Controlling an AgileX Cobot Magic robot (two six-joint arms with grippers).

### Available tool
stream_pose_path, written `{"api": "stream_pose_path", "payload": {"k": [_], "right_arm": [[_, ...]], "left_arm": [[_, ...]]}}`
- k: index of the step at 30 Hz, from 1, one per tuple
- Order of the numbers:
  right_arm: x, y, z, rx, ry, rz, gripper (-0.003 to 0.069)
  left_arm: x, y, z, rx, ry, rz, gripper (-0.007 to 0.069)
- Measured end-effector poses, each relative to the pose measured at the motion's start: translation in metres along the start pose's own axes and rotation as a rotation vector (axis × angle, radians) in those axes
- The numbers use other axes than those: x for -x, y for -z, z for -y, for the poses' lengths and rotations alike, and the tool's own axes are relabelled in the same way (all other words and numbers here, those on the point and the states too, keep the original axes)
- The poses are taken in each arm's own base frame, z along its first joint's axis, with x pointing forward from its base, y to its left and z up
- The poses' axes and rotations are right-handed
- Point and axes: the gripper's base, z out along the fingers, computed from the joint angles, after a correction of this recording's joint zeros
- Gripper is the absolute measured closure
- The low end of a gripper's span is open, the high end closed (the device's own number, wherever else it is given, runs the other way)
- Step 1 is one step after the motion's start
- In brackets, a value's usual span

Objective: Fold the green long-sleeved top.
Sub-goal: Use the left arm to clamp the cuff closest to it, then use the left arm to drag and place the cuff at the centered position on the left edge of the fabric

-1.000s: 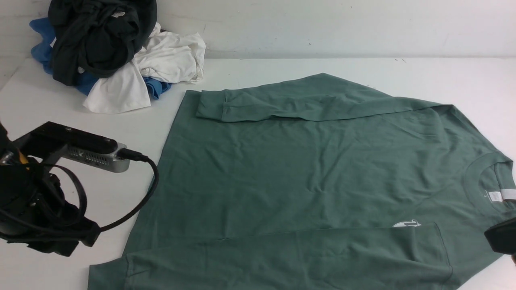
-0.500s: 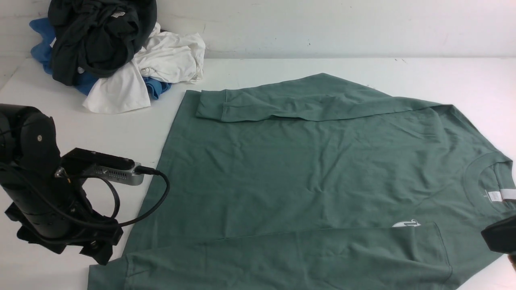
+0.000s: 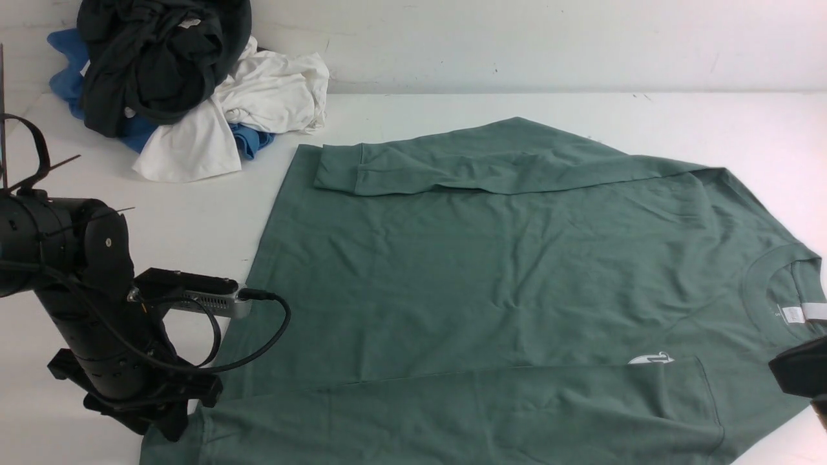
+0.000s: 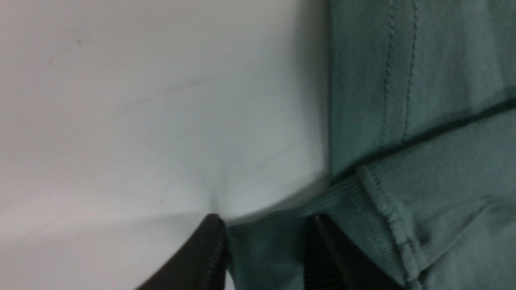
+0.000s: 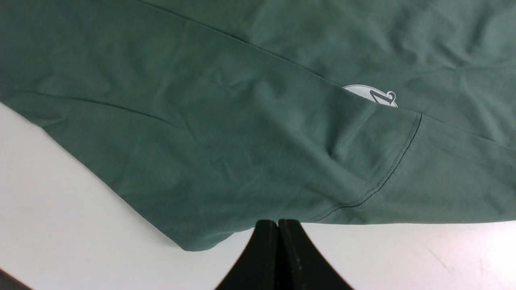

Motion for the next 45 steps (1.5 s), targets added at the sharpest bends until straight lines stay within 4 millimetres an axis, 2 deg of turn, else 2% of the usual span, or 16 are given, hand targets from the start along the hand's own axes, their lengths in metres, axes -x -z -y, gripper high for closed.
{"api": "stream_pose_path", "payload": {"k": [5,9,13,20,21,24,29,30,31,34,36,39,42,45], "right_arm": [[0.000,0.000,0.000,-0.001,-0.001,0.002,0.0674],[0.000,0.000,0.000,-0.003,0.000,0.002,0.0674],[0.000,0.000,0.000,-0.003,0.000,0.002,0.0674],[0.000,0.000,0.002,-0.025,-0.001,-0.001,0.0674],[0.000,0.000,0.003,-0.030,-0.002,-0.001,0.0674],[0.001,-0.004,0.009,-0.084,-0.029,-0.026,0.0674],[0.008,-0.026,0.024,-0.166,-0.091,-0.092,0.0674],[0.012,-0.039,0.032,-0.178,-0.124,-0.123,0.0674],[0.013,-0.041,0.033,-0.179,-0.126,-0.127,0.0674],[0.020,-0.075,0.050,-0.152,-0.212,-0.174,0.0674],[0.022,-0.084,0.055,-0.143,-0.231,-0.177,0.0669],[0.027,-0.116,0.065,-0.121,-0.259,-0.190,0.0615],[0.027,-0.137,0.069,-0.109,-0.272,-0.228,0.0550],[0.023,-0.159,0.073,-0.099,-0.283,-0.277,0.0421]], "left_arm": [[0.000,-0.001,0.000,0.000,-0.001,-0.001,0.0586],[0.000,0.000,0.000,0.000,-0.003,0.001,0.0605],[-0.002,0.012,0.004,0.002,-0.019,0.040,0.0609],[-0.015,0.076,0.037,0.001,-0.146,0.237,0.0608],[-0.015,0.078,0.038,0.001,-0.148,0.240,0.0608],[-0.014,0.100,0.047,-0.005,-0.182,0.260,0.0608],[-0.010,0.116,0.049,-0.007,-0.189,0.269,0.0608],[-0.009,0.120,0.049,-0.003,-0.192,0.273,0.0608],[-0.009,0.121,0.049,-0.003,-0.193,0.275,0.0608],[-0.009,0.123,0.050,-0.001,-0.194,0.278,0.0608],[-0.009,0.123,0.050,-0.002,-0.194,0.276,0.0608],[-0.009,0.123,0.049,-0.001,-0.194,0.276,0.0608],[-0.009,0.123,0.049,-0.001,-0.194,0.276,0.0608],[-0.009,0.123,0.049,-0.001,-0.194,0.276,0.0608]]}}
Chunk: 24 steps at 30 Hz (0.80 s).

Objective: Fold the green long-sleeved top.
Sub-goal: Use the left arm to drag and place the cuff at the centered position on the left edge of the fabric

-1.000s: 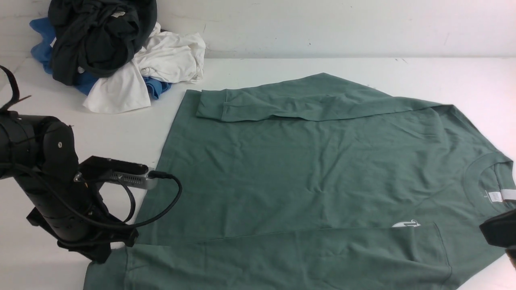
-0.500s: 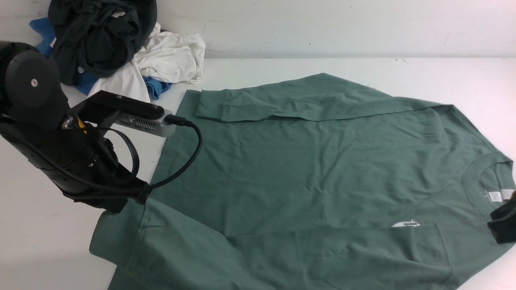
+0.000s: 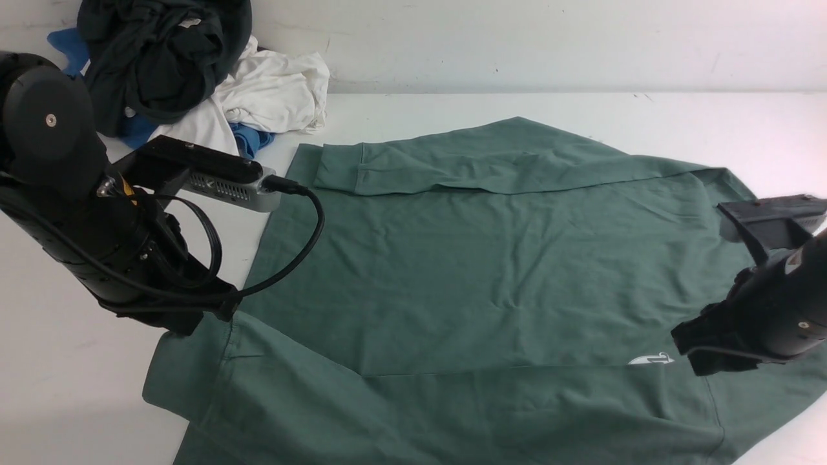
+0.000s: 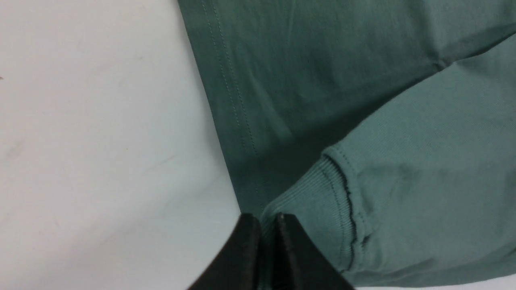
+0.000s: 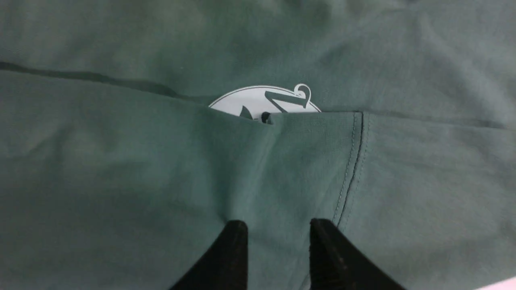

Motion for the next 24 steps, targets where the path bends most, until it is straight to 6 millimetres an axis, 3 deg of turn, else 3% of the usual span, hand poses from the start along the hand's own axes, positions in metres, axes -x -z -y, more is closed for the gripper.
{"api": "stream_pose_path", "payload": {"k": [4,8,19,24], "right_arm": [[0.006,-0.015,0.002,-0.004,-0.006,0.008,0.0309],[0.012,-0.026,0.003,-0.007,-0.008,0.014,0.0278],[0.028,-0.063,-0.016,0.000,0.045,-0.048,0.0284],[0.031,-0.067,-0.016,-0.015,0.045,-0.054,0.0356]], "left_arm": [[0.000,0.000,0.000,0.000,-0.003,0.001,0.0608],[0.001,0.000,0.000,0.001,-0.004,0.010,0.0608],[0.001,0.000,0.000,0.002,-0.014,0.012,0.0608],[0.001,0.000,0.000,0.002,-0.015,0.012,0.0608]]}}
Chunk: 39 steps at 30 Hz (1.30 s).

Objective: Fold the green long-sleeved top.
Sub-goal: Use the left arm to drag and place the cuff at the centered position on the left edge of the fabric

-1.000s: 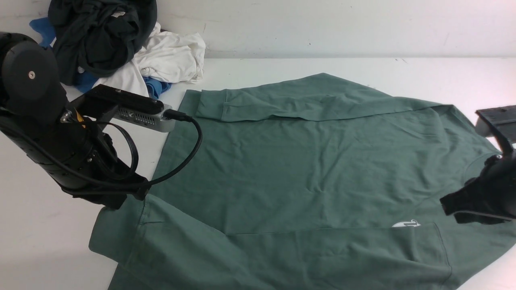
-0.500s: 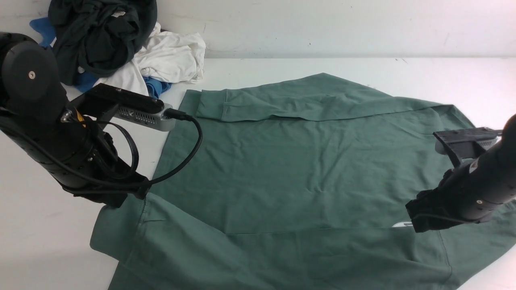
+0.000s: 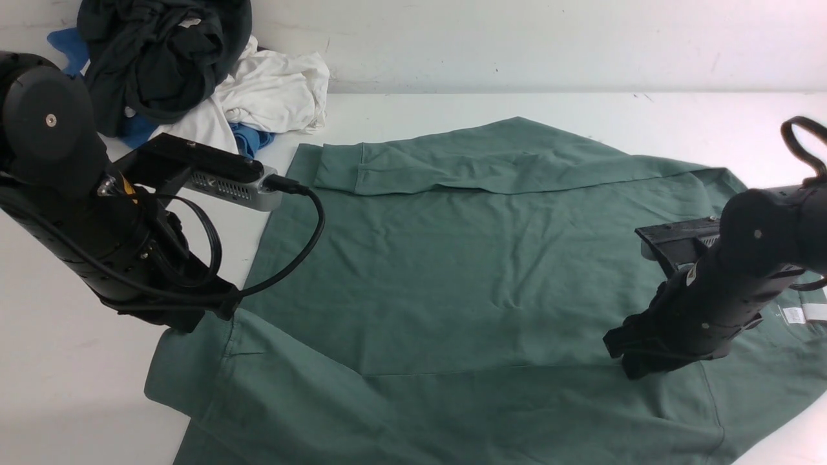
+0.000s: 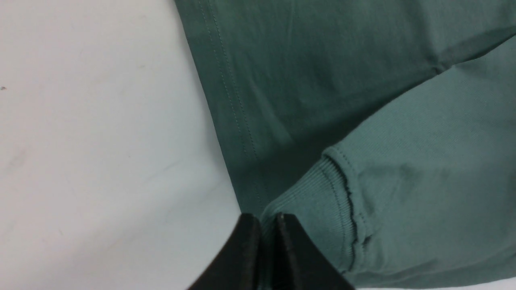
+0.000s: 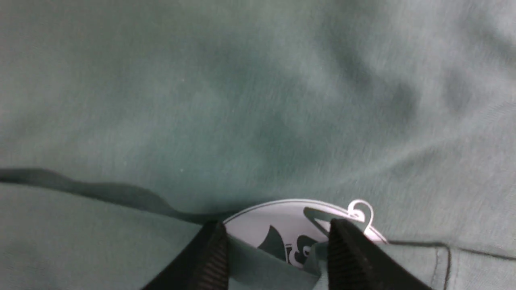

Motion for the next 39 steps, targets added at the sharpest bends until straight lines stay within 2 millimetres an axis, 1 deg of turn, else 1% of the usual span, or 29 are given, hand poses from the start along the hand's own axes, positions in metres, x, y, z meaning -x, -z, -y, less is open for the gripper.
{"api": "stream_pose_path", "payload": {"k": [3,4,5,7,8,9,10,13,17,18,19,20,24,27,29,34,37,38,39], "right_arm": [[-0.001,0.000,0.000,0.000,-0.001,-0.017,0.0434],[-0.002,0.000,0.000,0.000,-0.001,-0.018,0.0446],[-0.003,0.000,0.000,0.000,-0.001,-0.029,0.0485],[-0.003,0.000,0.000,0.001,-0.001,-0.036,0.0517],[-0.004,0.002,0.000,0.001,0.003,-0.036,0.0565],[-0.004,0.003,0.000,0.001,0.003,-0.036,0.0571],[-0.004,0.008,0.000,-0.001,0.006,-0.025,0.0614],[-0.003,0.019,0.001,-0.017,0.022,0.003,0.0657],[-0.005,0.032,0.003,-0.051,0.036,0.018,0.0661],[-0.007,0.041,0.005,-0.077,0.036,0.023,0.0661],[-0.007,0.042,0.006,-0.084,0.036,0.023,0.0661],[-0.010,0.053,0.008,-0.114,0.036,0.028,0.0661],[-0.016,0.074,0.013,-0.180,0.029,0.039,0.0661],[-0.019,0.082,0.015,-0.207,0.021,0.036,0.0661],[-0.020,0.084,0.016,-0.220,0.016,0.035,0.0661],[-0.020,0.084,0.018,-0.240,0.015,0.037,0.0661],[-0.020,0.084,0.019,-0.255,0.009,0.041,0.0661],[-0.020,0.084,0.019,-0.255,0.008,0.041,0.0661],[-0.020,0.084,0.019,-0.257,0.001,0.042,0.0661]], "left_arm": [[0.000,0.000,0.000,0.000,-0.003,0.000,0.0608],[0.000,0.000,0.000,0.000,-0.003,0.000,0.0608],[0.000,0.000,0.000,0.000,-0.003,0.000,0.0608],[0.000,0.000,0.000,0.001,-0.004,0.004,0.0608],[0.001,0.000,0.000,0.001,-0.004,0.008,0.0608],[0.001,0.000,0.000,0.001,-0.004,0.008,0.0608],[0.001,0.000,0.000,0.002,-0.006,0.012,0.0608],[0.002,0.000,0.000,0.002,-0.011,0.019,0.0608],[0.002,0.001,0.000,0.002,-0.019,0.022,0.0608],[0.004,0.003,0.000,0.003,-0.021,0.032,0.0608],[0.005,0.004,0.000,0.003,-0.022,0.036,0.0608],[0.009,0.009,0.000,0.004,-0.023,0.058,0.0608],[0.024,0.029,0.000,0.011,-0.028,0.138,0.0608],[0.036,0.043,0.000,0.017,-0.032,0.194,0.0608],[0.047,0.048,-0.001,0.019,-0.033,0.224,0.0608],[0.082,0.041,-0.004,0.017,-0.042,0.233,0.0608],[0.103,0.029,-0.006,0.015,-0.043,0.221,0.0608],[0.104,0.026,-0.007,0.014,-0.044,0.215,0.0608],[0.113,0.020,-0.008,0.014,-0.043,0.211,0.0608]]}}
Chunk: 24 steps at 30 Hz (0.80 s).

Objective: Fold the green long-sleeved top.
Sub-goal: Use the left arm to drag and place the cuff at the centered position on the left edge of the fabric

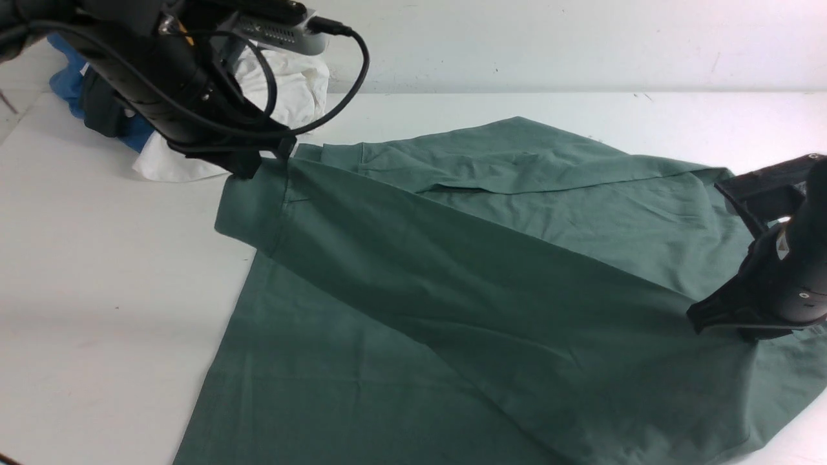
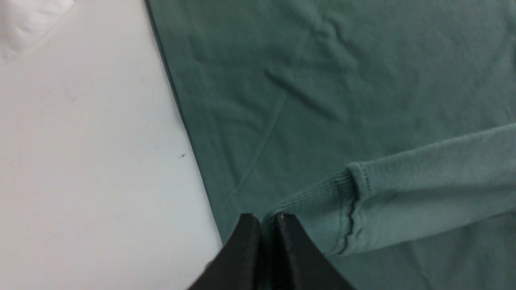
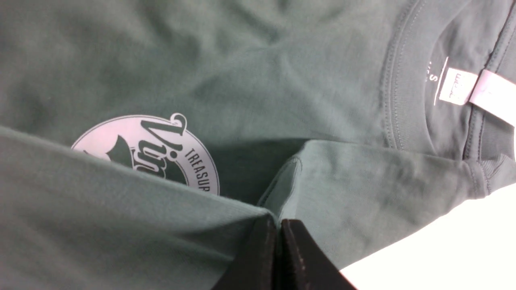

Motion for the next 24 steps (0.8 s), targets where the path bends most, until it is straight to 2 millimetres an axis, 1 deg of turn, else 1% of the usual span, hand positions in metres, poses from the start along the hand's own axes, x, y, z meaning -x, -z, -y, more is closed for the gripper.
{"api": "stream_pose_path", "payload": {"k": [2,3,4,6,10,14,18,21,22,24], "right_arm": [[0.000,0.000,0.000,-0.003,-0.006,0.000,0.0661],[0.000,0.000,0.000,-0.003,-0.009,0.000,0.0661],[0.000,0.000,0.000,-0.003,-0.009,0.000,0.0661],[0.000,0.000,0.000,-0.003,-0.010,0.000,0.0661],[0.001,0.000,0.000,-0.001,-0.019,0.011,0.0661],[0.003,0.000,0.000,0.003,-0.042,0.037,0.0661],[0.006,-0.002,-0.001,0.006,-0.054,0.055,0.0661],[0.007,-0.010,-0.002,0.005,-0.051,0.036,0.0659],[0.007,-0.011,-0.003,0.005,-0.050,0.034,0.0659],[0.008,-0.020,-0.005,0.006,-0.047,0.007,0.0650]], "left_arm": [[0.010,-0.011,-0.002,-0.002,-0.001,-0.008,0.0608],[0.015,-0.021,-0.003,-0.004,0.000,-0.024,0.0608],[0.016,-0.022,-0.003,-0.004,0.000,-0.022,0.0608],[0.023,-0.039,-0.006,-0.006,0.001,-0.038,0.0608],[0.029,-0.067,-0.009,-0.009,0.003,-0.072,0.0608],[0.028,-0.093,-0.011,-0.012,0.007,-0.106,0.0608],[0.026,-0.112,-0.013,-0.006,0.005,-0.123,0.0608],[0.025,-0.125,-0.015,0.004,0.002,-0.134,0.0590],[0.024,-0.126,-0.015,0.005,0.004,-0.135,0.0588],[0.022,-0.132,-0.016,0.013,0.009,-0.150,0.0550]]}}
